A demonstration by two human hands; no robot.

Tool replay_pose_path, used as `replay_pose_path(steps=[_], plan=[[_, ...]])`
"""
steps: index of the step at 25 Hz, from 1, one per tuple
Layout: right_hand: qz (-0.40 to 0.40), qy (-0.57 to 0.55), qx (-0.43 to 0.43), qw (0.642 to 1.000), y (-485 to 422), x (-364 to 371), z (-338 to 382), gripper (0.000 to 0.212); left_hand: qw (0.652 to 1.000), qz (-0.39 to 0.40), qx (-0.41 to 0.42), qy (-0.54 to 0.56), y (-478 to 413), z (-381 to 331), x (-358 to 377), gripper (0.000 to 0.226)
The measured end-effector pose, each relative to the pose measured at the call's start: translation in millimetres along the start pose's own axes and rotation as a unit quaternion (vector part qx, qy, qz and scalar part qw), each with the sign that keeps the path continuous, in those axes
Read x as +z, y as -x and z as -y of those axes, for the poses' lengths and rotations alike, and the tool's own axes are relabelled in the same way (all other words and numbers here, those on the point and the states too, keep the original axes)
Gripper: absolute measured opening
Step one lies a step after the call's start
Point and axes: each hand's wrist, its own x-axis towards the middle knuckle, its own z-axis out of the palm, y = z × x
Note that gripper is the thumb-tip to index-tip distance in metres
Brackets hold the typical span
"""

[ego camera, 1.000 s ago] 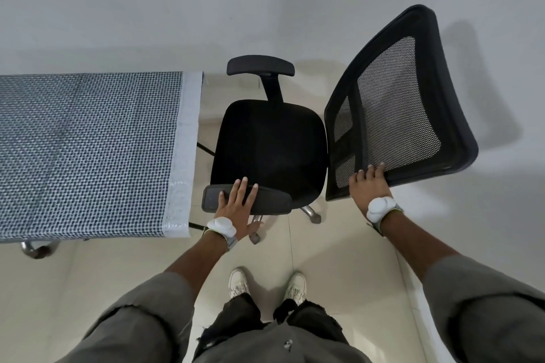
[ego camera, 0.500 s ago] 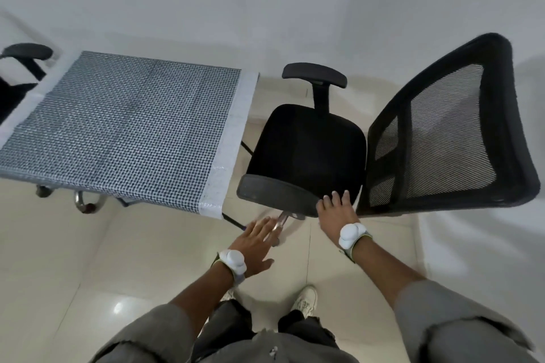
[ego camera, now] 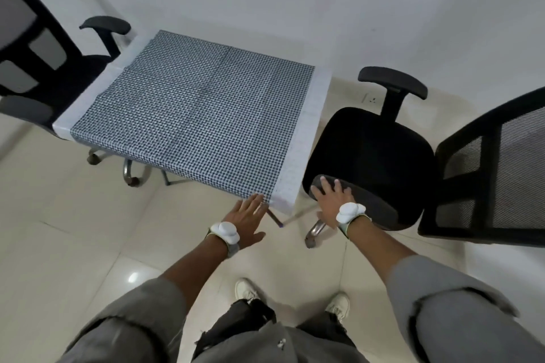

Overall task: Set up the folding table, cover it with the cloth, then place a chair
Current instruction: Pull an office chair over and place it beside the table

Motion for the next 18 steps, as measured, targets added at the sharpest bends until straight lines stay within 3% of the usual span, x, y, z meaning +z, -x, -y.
replay_pose_path(steps=[5, 12, 15, 18], plan=[[0.032, -0.038, 0.022, 0.999, 1.4, 14.9, 17.9, 0.087, 0.999, 0.034, -0.025, 0.009, 16.2, 68.7, 8.6, 0.086], [0.041, -0.051, 0.055, 0.996, 9.6, 18.6, 23.8, 0.084, 0.999, 0.027, 0.001, 0.021, -3.2, 89.9, -6.0, 0.084], [-0.002, 0.001, 0.076, 0.997, 3.6, 5.8, 40.3, 0.067, 0.999, 0.020, 0.013, 0.028, -15.7, 95.6, -15.4, 0.082], [-0.086, 0.007, 0.027, 0.996, -25.1, -23.3, 71.7, 0.054, 0.999, 0.019, 0.006, 0.033, -30.7, 116.5, -29.0, 0.082]])
